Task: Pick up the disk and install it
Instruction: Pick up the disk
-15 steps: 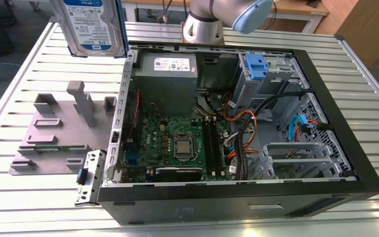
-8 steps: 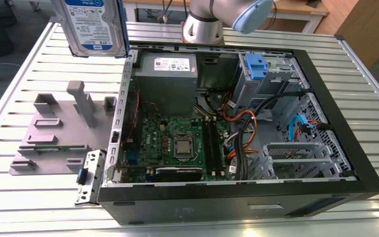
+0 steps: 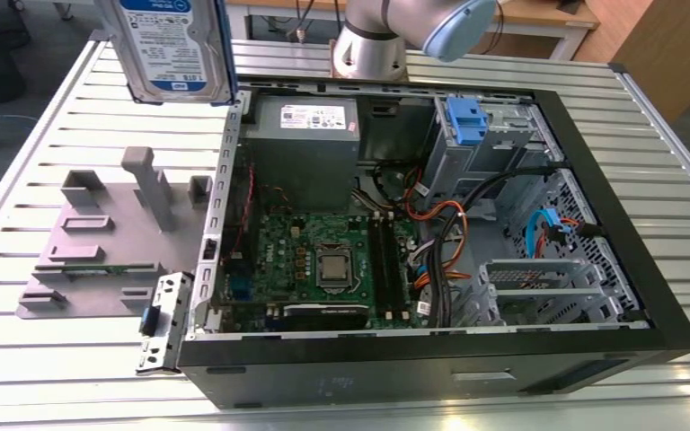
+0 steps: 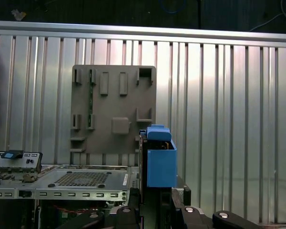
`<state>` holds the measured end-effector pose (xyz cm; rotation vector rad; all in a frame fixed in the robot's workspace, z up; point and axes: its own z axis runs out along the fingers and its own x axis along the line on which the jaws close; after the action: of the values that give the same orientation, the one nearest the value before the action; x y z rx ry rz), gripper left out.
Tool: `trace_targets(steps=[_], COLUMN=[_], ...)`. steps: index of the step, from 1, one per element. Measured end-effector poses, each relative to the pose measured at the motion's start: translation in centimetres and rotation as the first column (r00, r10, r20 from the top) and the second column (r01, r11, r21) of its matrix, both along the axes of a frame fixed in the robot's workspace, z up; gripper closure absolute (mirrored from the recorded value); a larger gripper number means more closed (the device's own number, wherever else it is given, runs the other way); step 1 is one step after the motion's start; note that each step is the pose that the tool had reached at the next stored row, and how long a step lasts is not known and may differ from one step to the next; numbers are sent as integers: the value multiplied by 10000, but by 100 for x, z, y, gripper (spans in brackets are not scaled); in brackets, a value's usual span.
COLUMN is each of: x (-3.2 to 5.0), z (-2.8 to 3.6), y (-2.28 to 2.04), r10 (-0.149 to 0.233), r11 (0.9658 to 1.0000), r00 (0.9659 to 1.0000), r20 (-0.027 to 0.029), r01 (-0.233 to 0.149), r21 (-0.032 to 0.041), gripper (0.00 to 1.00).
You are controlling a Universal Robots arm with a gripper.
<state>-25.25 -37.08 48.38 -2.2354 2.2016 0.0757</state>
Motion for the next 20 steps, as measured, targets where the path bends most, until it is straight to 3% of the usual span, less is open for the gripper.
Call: trace_targets(steps=[20], x=[43], z=[0], y=[0], r10=[0], r11=[10000], r00=[10000], r20=[1], r01=[0], r21=[0], gripper=[65])
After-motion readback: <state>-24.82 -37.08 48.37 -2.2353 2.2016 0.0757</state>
